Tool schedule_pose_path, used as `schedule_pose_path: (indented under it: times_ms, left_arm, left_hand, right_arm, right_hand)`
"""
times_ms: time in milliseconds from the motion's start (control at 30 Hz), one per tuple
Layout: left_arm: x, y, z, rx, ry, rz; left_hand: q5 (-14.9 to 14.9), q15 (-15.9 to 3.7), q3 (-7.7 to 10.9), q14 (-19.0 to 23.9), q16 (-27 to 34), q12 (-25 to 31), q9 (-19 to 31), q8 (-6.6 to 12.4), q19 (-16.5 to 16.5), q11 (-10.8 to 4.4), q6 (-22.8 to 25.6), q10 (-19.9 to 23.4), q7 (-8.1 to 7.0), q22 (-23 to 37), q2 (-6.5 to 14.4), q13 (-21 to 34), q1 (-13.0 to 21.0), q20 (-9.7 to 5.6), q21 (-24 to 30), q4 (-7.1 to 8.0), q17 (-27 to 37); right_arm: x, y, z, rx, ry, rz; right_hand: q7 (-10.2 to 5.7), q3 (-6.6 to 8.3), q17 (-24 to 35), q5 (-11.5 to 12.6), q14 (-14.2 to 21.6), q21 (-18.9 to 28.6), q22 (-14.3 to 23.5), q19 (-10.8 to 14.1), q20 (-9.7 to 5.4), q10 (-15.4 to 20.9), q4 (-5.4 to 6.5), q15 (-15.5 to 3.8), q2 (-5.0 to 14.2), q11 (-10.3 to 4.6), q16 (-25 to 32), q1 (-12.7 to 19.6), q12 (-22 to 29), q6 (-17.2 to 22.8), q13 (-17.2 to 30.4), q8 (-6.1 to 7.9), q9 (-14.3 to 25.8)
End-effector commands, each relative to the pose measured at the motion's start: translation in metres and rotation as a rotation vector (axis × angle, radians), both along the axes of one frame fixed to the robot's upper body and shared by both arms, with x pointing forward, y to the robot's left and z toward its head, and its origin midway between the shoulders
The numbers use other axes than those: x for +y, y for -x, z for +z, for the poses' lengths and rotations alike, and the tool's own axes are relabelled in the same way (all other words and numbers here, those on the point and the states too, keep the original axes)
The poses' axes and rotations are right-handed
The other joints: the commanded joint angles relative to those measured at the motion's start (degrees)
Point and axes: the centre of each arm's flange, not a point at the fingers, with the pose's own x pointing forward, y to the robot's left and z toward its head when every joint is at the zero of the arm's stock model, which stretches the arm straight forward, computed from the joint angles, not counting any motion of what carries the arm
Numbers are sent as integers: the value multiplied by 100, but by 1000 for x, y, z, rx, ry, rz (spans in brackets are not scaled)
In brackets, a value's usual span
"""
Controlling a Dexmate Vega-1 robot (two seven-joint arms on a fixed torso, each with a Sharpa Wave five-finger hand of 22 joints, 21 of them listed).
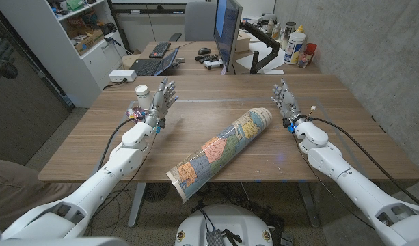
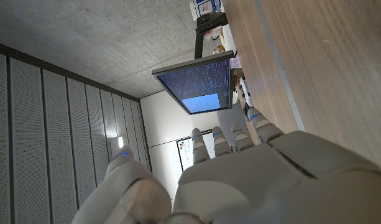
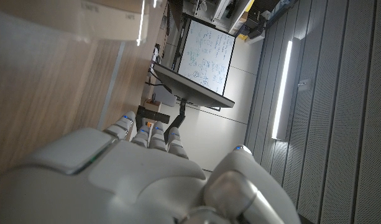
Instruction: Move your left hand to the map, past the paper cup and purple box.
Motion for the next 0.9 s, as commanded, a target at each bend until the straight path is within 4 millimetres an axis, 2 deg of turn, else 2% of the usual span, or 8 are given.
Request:
schedule_pose_path:
  times_ms: [33,100,500,900]
  left_arm:
    - [0,2,2,-16,-64,-10]
    - [-1,4,5,-34,-103,0]
    - [-6,11,18,-130,-287,-15]
    - [-10,15,20,-137,-283,-27]
  left_hand:
    - [37,-12,27,-78,9,23,7,-7,-24,-38,-16,-35,-54,19,-2,27,76,53,27,-37,22]
    - [38,-30,26,-159,-13,-23,6,-52,-112,-16,-118,-163,-32,18,2,27,102,65,-6,-58,22]
    - [46,-46,17,-271,-32,-45,5,-107,-170,-22,-284,-275,-47,11,-24,25,168,90,-21,-119,18]
    - [58,-45,13,-286,-21,-28,4,-92,-177,-24,-281,-270,-48,7,-49,23,225,100,-20,-168,16]
  right_arm:
    - [-1,3,-2,0,1,-10]
    - [-1,4,-2,-3,-5,-11]
    - [-2,6,-2,-7,-7,-13]
    - [-4,8,-4,-6,-9,-23]
  right_hand:
    - [51,5,20,24,-28,21,19,-7,24,19,19,-1,18,54,25,62,41,23,11,44,8]
    - [51,5,20,24,-30,20,19,-7,21,20,17,-3,19,52,25,63,41,23,11,44,8]
    - [51,3,20,27,-41,28,20,29,-28,-5,6,2,22,66,22,72,31,17,11,41,8]
    - [47,1,20,29,-58,15,20,12,-8,-9,-3,13,25,63,17,77,29,13,11,39,8]
